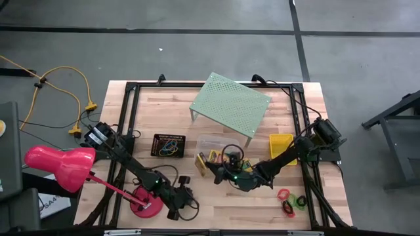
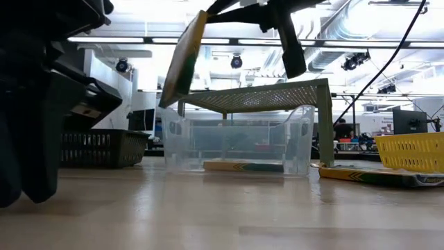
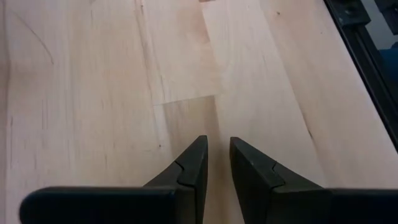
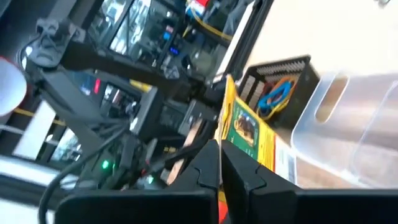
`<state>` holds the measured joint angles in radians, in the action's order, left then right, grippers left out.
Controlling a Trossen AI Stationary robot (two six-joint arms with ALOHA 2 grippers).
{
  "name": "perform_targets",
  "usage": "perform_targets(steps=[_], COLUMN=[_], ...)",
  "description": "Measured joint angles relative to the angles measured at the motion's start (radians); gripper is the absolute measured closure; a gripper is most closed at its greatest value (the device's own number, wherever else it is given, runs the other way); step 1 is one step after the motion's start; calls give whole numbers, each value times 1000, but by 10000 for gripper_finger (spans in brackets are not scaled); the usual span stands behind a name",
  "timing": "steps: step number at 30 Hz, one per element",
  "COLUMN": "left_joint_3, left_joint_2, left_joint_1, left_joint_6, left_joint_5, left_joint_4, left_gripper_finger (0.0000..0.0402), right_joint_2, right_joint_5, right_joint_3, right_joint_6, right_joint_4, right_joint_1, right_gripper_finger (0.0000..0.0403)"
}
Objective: Pick & Place Office Desk Supplies
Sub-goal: Put the left yellow crayon box into the transparent bin
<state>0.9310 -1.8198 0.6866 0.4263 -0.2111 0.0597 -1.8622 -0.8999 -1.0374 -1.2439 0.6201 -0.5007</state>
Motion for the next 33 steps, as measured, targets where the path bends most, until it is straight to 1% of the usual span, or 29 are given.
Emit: perform_targets(steps=[9, 12, 17, 22, 28, 33], left_joint_3=[0, 0, 0, 0, 0, 0], left_joint_2=[1, 1, 1, 1, 1, 1], left_joint_1=[0, 0, -1, -1, -1, -1], left_joint_6=[0, 0, 0, 0, -7, -7], left_joint_5=[0, 0, -3, -3, -3, -3], left_joint_4=[0, 0, 0, 0, 0, 0], left_gripper_finger=[338, 338, 338, 338, 338, 338], right_joint_2=[0, 0, 0, 0, 0, 0], right_joint_5=[-135, -154, -133, -43, -32, 43], right_joint_3=[0, 0, 0, 0, 0, 0], right_joint_6=[19, 19, -10, -49, -54, -146], right_joint_4=[-23, -58, -128, -175, -235, -367], right_joint_1=[0, 9, 47, 84, 94, 95], right_gripper_finger=[400, 400, 400, 400, 400, 400])
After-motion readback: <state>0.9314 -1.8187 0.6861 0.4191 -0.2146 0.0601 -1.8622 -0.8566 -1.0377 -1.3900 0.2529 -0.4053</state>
